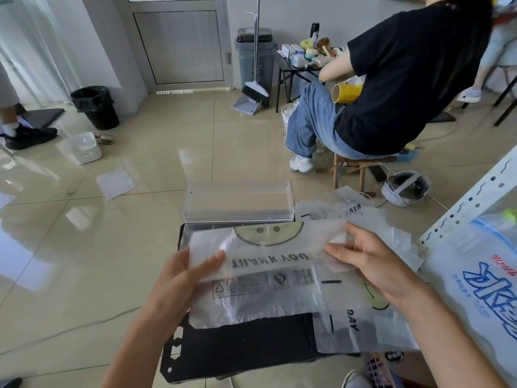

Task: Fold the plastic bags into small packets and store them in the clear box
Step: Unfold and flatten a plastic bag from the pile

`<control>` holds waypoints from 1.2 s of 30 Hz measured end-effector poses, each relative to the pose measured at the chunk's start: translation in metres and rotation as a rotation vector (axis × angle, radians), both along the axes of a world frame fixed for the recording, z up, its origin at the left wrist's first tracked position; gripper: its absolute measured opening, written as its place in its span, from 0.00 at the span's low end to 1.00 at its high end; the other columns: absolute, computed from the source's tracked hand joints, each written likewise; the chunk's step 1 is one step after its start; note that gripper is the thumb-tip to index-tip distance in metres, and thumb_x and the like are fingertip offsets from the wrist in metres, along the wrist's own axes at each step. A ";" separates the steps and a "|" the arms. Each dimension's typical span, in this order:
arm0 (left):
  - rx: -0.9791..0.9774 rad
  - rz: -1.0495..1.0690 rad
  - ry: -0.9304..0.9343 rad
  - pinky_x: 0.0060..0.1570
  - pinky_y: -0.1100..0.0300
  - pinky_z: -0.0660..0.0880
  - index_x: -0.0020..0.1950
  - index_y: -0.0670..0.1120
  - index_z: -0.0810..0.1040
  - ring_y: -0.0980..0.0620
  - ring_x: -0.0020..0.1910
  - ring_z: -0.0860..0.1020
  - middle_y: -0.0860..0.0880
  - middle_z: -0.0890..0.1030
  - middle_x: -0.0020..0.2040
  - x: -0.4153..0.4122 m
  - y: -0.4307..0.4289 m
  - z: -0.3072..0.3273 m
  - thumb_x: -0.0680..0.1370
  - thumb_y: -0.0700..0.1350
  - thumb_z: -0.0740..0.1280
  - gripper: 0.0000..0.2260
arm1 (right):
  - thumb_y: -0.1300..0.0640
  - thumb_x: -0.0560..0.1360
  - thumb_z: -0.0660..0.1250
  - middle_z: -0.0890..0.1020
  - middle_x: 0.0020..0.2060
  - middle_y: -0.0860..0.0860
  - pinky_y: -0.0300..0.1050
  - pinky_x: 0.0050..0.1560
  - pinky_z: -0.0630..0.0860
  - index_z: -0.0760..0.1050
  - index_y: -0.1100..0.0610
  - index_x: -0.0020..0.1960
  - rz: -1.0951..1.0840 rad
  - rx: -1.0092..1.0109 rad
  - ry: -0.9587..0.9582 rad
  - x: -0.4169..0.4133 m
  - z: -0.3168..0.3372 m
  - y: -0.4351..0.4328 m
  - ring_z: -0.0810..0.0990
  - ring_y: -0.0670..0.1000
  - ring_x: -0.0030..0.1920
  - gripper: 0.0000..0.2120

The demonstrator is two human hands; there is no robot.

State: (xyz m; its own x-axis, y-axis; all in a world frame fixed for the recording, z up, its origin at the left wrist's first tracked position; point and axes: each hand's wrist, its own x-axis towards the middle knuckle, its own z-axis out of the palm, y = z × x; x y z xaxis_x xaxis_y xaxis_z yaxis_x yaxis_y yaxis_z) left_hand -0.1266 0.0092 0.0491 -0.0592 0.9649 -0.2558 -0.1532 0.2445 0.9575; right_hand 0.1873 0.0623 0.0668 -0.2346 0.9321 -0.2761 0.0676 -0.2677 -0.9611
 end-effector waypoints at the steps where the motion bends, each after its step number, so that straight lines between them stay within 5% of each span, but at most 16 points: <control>1: 0.002 0.013 0.033 0.40 0.51 0.85 0.57 0.35 0.82 0.36 0.46 0.87 0.34 0.86 0.51 0.000 0.000 0.000 0.78 0.42 0.71 0.12 | 0.62 0.79 0.70 0.89 0.49 0.51 0.33 0.48 0.80 0.77 0.56 0.62 -0.022 0.010 -0.019 0.000 0.002 0.000 0.87 0.47 0.54 0.12; 5: 0.056 -0.038 0.159 0.52 0.47 0.83 0.59 0.44 0.84 0.40 0.51 0.87 0.41 0.88 0.53 0.004 -0.004 -0.003 0.81 0.50 0.68 0.13 | 0.49 0.76 0.72 0.87 0.54 0.48 0.42 0.65 0.73 0.80 0.59 0.58 -0.026 -0.020 -0.030 0.004 -0.003 -0.001 0.83 0.52 0.62 0.16; 8: 0.059 -0.034 0.116 0.54 0.48 0.82 0.62 0.47 0.83 0.43 0.55 0.86 0.43 0.87 0.55 0.010 -0.005 -0.002 0.81 0.50 0.68 0.12 | 0.40 0.71 0.78 0.76 0.70 0.44 0.51 0.77 0.64 0.68 0.54 0.75 -0.005 -0.099 0.007 0.004 -0.004 -0.003 0.72 0.47 0.73 0.40; 11: 0.098 0.078 0.113 0.44 0.59 0.83 0.59 0.45 0.83 0.48 0.50 0.88 0.46 0.89 0.51 0.008 -0.001 0.002 0.79 0.48 0.69 0.11 | 0.55 0.75 0.77 0.81 0.68 0.55 0.59 0.72 0.71 0.72 0.53 0.75 0.119 -0.084 0.143 0.012 0.001 -0.002 0.79 0.59 0.70 0.30; 14: 0.103 0.104 0.158 0.54 0.50 0.81 0.61 0.47 0.83 0.47 0.54 0.86 0.48 0.88 0.54 0.000 0.000 -0.002 0.77 0.52 0.72 0.15 | 0.67 0.74 0.74 0.83 0.63 0.63 0.60 0.69 0.74 0.72 0.55 0.73 0.204 -0.031 0.144 0.018 0.006 -0.003 0.79 0.66 0.66 0.29; 17: 0.109 0.096 0.138 0.52 0.52 0.82 0.61 0.44 0.82 0.45 0.54 0.86 0.44 0.88 0.53 0.001 0.000 -0.002 0.78 0.48 0.71 0.14 | 0.64 0.75 0.75 0.85 0.59 0.61 0.66 0.67 0.72 0.77 0.56 0.70 0.142 0.019 0.063 0.012 0.000 -0.001 0.80 0.68 0.64 0.24; 20: 0.127 0.052 0.108 0.54 0.44 0.82 0.61 0.42 0.82 0.38 0.53 0.86 0.39 0.87 0.53 0.005 -0.001 -0.001 0.80 0.44 0.70 0.11 | 0.66 0.79 0.67 0.88 0.54 0.58 0.57 0.61 0.79 0.80 0.56 0.65 0.026 0.026 0.022 0.008 -0.002 0.000 0.85 0.61 0.59 0.16; 27: 0.134 0.053 0.086 0.51 0.47 0.84 0.63 0.42 0.81 0.38 0.53 0.86 0.40 0.87 0.54 0.007 -0.001 -0.001 0.80 0.42 0.69 0.12 | 0.63 0.84 0.61 0.88 0.50 0.59 0.60 0.57 0.79 0.82 0.54 0.62 0.003 0.037 -0.084 0.002 -0.007 0.000 0.84 0.69 0.53 0.14; 30: 0.155 0.083 0.121 0.56 0.43 0.81 0.64 0.45 0.82 0.41 0.55 0.86 0.43 0.87 0.55 0.006 0.000 -0.003 0.80 0.44 0.70 0.12 | 0.62 0.82 0.61 0.86 0.56 0.62 0.64 0.63 0.76 0.81 0.55 0.65 0.063 -0.030 0.031 0.004 -0.005 0.000 0.83 0.67 0.59 0.16; 34: 0.158 0.103 0.144 0.60 0.42 0.79 0.64 0.46 0.81 0.43 0.55 0.86 0.44 0.87 0.55 0.004 0.001 -0.005 0.79 0.45 0.71 0.13 | 0.49 0.80 0.55 0.84 0.59 0.66 0.58 0.56 0.76 0.76 0.61 0.71 0.096 -0.198 0.292 0.007 0.002 0.002 0.84 0.62 0.55 0.26; 36: 0.166 0.101 0.158 0.59 0.42 0.79 0.63 0.46 0.81 0.43 0.55 0.86 0.44 0.87 0.54 0.004 0.001 -0.007 0.79 0.44 0.71 0.12 | 0.43 0.83 0.52 0.82 0.64 0.64 0.61 0.62 0.73 0.75 0.59 0.73 0.105 -0.234 0.365 0.006 0.001 0.002 0.82 0.64 0.61 0.29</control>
State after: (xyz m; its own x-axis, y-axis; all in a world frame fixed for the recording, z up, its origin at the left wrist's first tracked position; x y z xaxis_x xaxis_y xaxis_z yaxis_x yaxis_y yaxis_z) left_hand -0.1229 0.0102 0.0426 -0.1840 0.9801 -0.0739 -0.0137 0.0727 0.9973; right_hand 0.1929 0.0646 0.0682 -0.4461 0.8202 -0.3582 -0.2260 -0.4905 -0.8416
